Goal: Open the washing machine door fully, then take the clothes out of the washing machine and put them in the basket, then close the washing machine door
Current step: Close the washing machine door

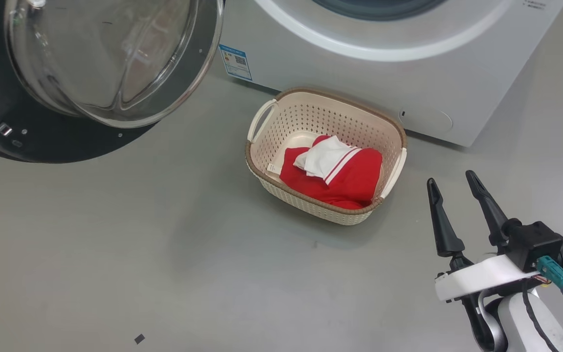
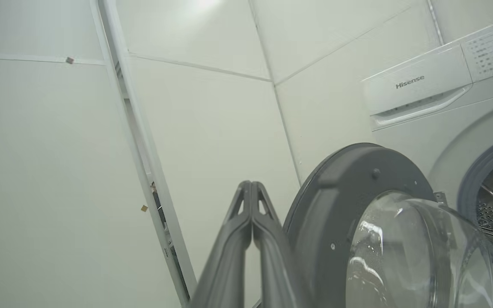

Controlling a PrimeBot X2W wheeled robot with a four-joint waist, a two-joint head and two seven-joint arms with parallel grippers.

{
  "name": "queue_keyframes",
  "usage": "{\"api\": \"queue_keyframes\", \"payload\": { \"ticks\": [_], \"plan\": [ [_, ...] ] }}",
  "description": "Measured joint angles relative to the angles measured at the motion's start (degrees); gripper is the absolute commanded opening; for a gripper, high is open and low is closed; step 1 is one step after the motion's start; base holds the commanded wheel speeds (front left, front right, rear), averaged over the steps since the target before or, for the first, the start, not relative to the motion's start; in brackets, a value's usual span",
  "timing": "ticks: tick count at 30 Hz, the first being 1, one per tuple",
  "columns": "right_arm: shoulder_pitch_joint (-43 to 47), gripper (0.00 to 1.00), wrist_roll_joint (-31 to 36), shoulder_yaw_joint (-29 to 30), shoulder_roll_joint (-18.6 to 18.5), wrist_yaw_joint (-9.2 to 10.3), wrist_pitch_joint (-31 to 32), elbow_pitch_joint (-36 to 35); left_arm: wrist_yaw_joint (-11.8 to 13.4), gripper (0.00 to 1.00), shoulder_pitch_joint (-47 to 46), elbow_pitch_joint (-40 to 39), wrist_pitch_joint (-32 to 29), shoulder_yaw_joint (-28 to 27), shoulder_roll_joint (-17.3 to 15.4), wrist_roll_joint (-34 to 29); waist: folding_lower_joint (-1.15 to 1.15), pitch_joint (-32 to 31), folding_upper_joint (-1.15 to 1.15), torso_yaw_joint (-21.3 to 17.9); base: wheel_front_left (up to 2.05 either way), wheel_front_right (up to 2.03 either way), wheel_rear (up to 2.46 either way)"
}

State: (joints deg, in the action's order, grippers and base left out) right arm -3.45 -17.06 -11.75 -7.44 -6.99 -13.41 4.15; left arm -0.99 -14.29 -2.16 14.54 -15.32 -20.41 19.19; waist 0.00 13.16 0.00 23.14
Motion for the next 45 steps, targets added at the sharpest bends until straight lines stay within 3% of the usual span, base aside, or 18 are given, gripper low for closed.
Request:
{"api": "queue_keyframes", "payload": {
  "ticks": [4, 7, 15, 21, 26, 33, 45],
  "plan": [
    [-1.37, 1.00, 0.10, -0.29, -0.93, 0.00, 0.09, -0.49, 0.00, 0.00, -4.51, 0.23, -2.33, -5.44, -4.32, 3.38, 0.00, 1.75, 0.00, -1.68, 0.00, 0.00, 0.00],
    [-2.29, 1.00, 0.10, -0.69, -1.33, 0.00, 0.54, -0.88, 0.00, 0.00, -8.36, 2.34, -4.72, -9.67, -5.52, 8.99, 0.00, 2.92, 0.00, -3.05, 0.00, 0.00, 0.00],
    [-3.37, 1.00, 0.32, -2.22, -1.72, 0.00, 0.56, -1.09, 0.90, 0.00, -14.55, 15.68, -14.46, -15.83, -8.59, 18.04, 0.00, 5.80, 0.00, -7.09, 0.00, 0.00, 0.00],
    [-3.82, 1.00, 0.22, -2.35, -1.72, 0.00, 0.49, -1.08, 5.17, 0.00, -17.52, 24.95, -20.96, -21.61, -8.28, 25.09, 0.00, 6.81, 0.00, -9.69, 0.00, 0.00, 0.00],
    [-4.38, 1.00, -0.04, -2.29, -1.66, 0.00, 0.49, -1.01, 6.81, 0.00, -20.92, 30.16, -23.25, -28.33, -7.92, 30.53, 0.00, 7.33, 0.00, -11.83, 0.00, 0.00, 0.00],
    [-4.39, 1.00, -0.31, -1.59, -1.69, 0.00, 0.41, -0.93, 7.25, 0.00, -28.11, 35.10, -27.59, -33.11, -5.08, 39.50, 0.00, 7.89, 0.00, -13.98, 0.00, 0.00, 0.00],
    [-4.48, 1.00, -0.47, -1.54, -1.72, 0.00, -0.02, -0.91, 7.79, 0.00, -31.76, 41.39, -33.60, -34.75, -5.00, 42.85, 0.00, 7.81, 0.00, -14.95, 0.00, 0.00, 0.00]
  ]
}}
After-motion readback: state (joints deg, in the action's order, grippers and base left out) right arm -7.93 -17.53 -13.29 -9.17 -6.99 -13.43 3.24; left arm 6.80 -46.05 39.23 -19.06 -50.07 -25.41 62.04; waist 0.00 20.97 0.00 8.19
